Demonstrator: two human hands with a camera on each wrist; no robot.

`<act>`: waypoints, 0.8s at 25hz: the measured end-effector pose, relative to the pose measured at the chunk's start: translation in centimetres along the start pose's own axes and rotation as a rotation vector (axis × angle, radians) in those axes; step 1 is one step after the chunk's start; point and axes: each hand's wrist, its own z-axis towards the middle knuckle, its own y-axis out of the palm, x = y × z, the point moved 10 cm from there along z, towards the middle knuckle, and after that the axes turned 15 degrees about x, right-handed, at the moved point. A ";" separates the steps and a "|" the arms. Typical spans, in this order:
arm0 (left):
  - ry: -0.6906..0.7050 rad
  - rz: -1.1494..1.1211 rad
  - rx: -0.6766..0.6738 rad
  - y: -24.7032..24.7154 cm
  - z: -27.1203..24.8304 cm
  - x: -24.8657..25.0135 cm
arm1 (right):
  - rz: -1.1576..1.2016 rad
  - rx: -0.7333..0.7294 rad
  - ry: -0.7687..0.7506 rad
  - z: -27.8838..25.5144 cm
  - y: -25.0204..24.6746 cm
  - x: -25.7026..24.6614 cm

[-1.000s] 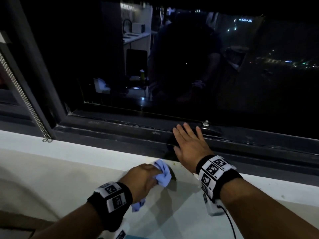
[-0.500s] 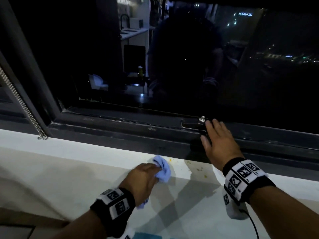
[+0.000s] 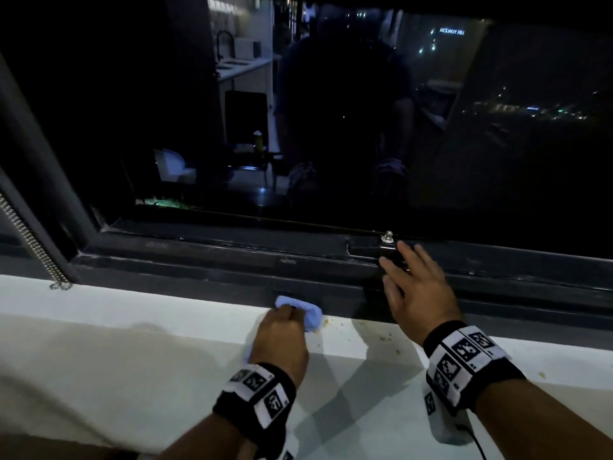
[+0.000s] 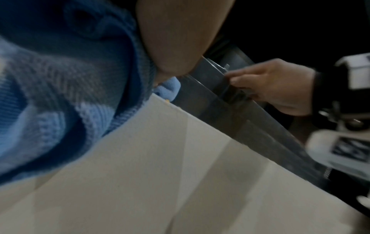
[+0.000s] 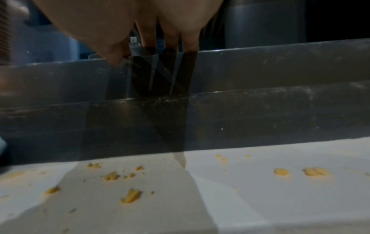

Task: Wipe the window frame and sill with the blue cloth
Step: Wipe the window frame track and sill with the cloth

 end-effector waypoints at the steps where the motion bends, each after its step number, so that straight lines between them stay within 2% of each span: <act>1: 0.058 -0.046 -0.022 0.5 -0.8 1.2 | 0.011 0.015 0.001 -0.1 -0.2 -0.1; 4: 0.346 -0.302 -0.134 1.4 -4.4 4.8 | 0.024 0.047 -0.048 0.0 -0.7 -0.3; 6: 0.433 -0.309 -0.134 0.8 -4.9 3.8 | 0.036 0.016 -0.040 0.0 -0.5 0.0; 9: 0.216 -0.259 -0.034 -1.1 -1.2 0.1 | 0.047 -0.046 0.021 0.0 -0.3 0.5; 12: 0.128 -0.215 -0.102 0.2 0.3 2.4 | 0.092 -0.047 0.036 0.2 -0.5 0.8; 13: 0.132 -0.166 -0.122 0.9 -0.1 3.8 | 0.102 -0.043 0.041 0.3 -0.6 0.9; 15: 0.255 -0.145 -0.116 2.1 -1.1 6.6 | 0.105 -0.040 0.038 0.4 -0.7 0.8; 17: 0.381 -0.280 -0.280 2.6 -2.1 7.9 | 0.118 -0.046 0.041 0.2 -0.7 0.7; 18: 0.430 -0.359 -0.317 2.4 -2.0 8.0 | 0.122 -0.045 0.044 0.2 -0.7 0.8; 20: 0.416 -0.451 -0.298 1.0 -0.3 7.4 | 0.102 -0.064 0.058 0.1 -0.7 0.9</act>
